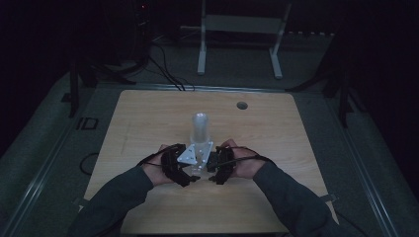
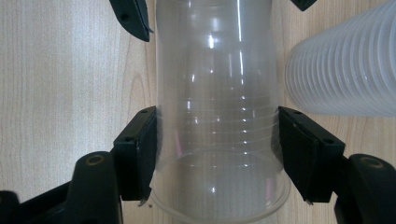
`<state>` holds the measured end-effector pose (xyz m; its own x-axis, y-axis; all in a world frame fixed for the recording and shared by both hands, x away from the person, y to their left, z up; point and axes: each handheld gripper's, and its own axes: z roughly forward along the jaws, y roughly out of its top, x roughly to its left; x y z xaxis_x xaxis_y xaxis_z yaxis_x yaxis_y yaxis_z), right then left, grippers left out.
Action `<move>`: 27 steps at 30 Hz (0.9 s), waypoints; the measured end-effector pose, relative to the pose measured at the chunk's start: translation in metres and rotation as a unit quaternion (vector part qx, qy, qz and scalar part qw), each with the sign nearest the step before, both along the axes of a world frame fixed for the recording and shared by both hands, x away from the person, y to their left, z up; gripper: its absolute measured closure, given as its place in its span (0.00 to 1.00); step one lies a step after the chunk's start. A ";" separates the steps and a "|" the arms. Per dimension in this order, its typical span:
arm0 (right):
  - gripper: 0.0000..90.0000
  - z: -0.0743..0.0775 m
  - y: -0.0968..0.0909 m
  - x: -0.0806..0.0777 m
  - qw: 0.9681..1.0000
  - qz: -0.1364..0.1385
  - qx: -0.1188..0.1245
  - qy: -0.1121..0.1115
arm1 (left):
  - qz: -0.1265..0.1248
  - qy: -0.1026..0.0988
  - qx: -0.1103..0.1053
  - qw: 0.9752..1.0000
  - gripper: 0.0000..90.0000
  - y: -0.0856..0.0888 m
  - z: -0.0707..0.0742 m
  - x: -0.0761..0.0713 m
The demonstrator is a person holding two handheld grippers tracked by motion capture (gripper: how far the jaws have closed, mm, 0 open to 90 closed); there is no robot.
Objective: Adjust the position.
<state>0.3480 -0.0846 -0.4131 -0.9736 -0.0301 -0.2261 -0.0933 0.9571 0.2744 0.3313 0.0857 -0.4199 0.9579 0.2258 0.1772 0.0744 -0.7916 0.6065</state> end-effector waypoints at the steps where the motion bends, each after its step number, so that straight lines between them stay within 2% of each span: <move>1: 0.38 0.000 0.000 0.000 1.000 0.000 0.000 0.000 | 0.000 0.000 0.000 1.000 0.33 0.000 0.000 0.000; 18: 0.38 0.000 0.001 -0.001 1.000 0.005 0.001 0.000 | 0.004 0.013 -0.001 1.000 0.38 0.000 -0.006 0.000; 21: 0.38 0.000 0.001 -0.002 1.000 0.006 0.003 0.000 | 0.014 0.017 -0.012 1.000 0.37 -0.001 -0.009 -0.001; 22: 0.38 0.000 0.001 -0.002 1.000 0.006 0.004 -0.001 | -0.044 -0.009 0.078 0.996 0.37 0.005 0.001 0.007; 23: 0.38 0.000 0.001 -0.002 1.000 0.006 0.004 0.000 | -0.045 -0.009 0.080 0.996 0.37 0.005 0.001 0.008; 24: 0.38 0.001 0.001 -0.003 1.000 0.006 0.004 0.000 | -0.037 -0.001 0.065 0.997 0.37 0.004 -0.001 0.006; 25: 0.38 0.001 0.001 -0.003 1.000 0.005 0.004 0.000 | -0.043 -0.005 0.078 0.996 0.38 0.005 0.000 0.007; 27: 0.38 0.000 0.001 -0.002 1.000 0.005 0.004 0.000 | -0.045 -0.004 0.076 0.996 0.41 0.006 0.000 0.008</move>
